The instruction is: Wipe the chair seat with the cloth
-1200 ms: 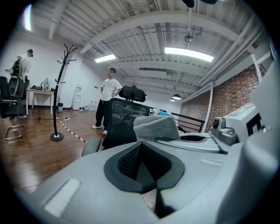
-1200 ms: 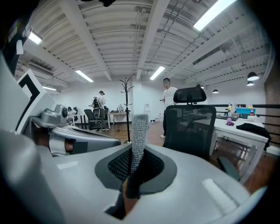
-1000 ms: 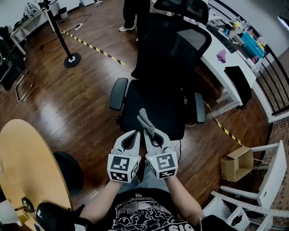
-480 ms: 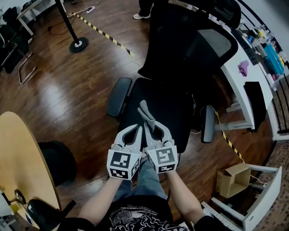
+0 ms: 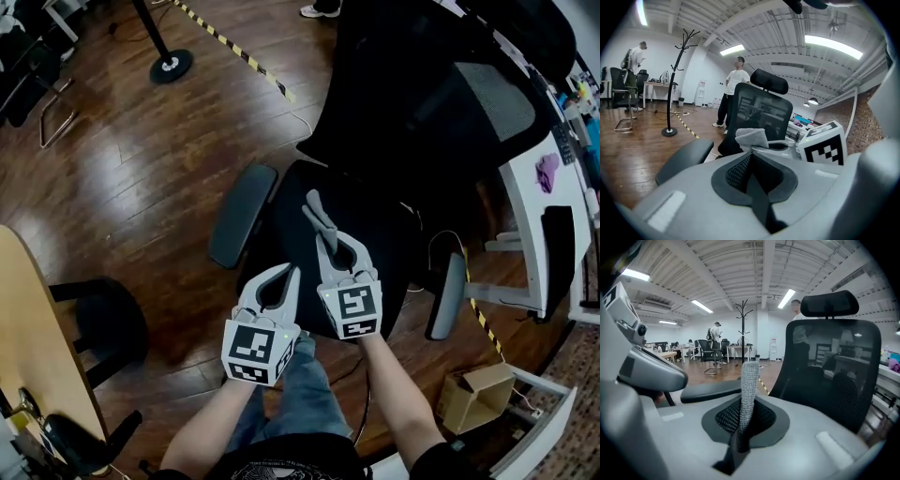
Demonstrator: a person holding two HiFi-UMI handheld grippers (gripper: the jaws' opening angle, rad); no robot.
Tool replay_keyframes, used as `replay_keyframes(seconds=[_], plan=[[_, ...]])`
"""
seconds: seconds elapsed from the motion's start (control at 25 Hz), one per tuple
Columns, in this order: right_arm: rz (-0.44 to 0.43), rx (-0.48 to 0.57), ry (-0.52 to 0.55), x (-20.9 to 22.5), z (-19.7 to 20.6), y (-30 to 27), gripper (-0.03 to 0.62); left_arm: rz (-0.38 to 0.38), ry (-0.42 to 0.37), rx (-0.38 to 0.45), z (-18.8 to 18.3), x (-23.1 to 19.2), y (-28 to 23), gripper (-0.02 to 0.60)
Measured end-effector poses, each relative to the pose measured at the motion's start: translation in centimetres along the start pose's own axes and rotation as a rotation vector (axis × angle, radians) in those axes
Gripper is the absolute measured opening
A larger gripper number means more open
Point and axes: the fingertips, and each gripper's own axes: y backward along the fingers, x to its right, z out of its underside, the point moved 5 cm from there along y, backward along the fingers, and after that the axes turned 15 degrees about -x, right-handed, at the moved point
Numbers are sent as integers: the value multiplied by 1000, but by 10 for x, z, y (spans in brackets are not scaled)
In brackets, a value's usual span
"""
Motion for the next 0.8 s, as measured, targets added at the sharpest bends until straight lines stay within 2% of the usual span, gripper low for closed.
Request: replay_keyframes(seconds=[0.24,0.44,0.8], plan=[[-16,-53,81,41,11,-68,9,-31,33,-33,7,-14,-44,5],[-21,-95,188,65,18,-122,9,-46,69,-30,9,-26,-71,5],[2,-234,315,109,49,-222,9,-58,92,-67,22,-40,-93,5]])
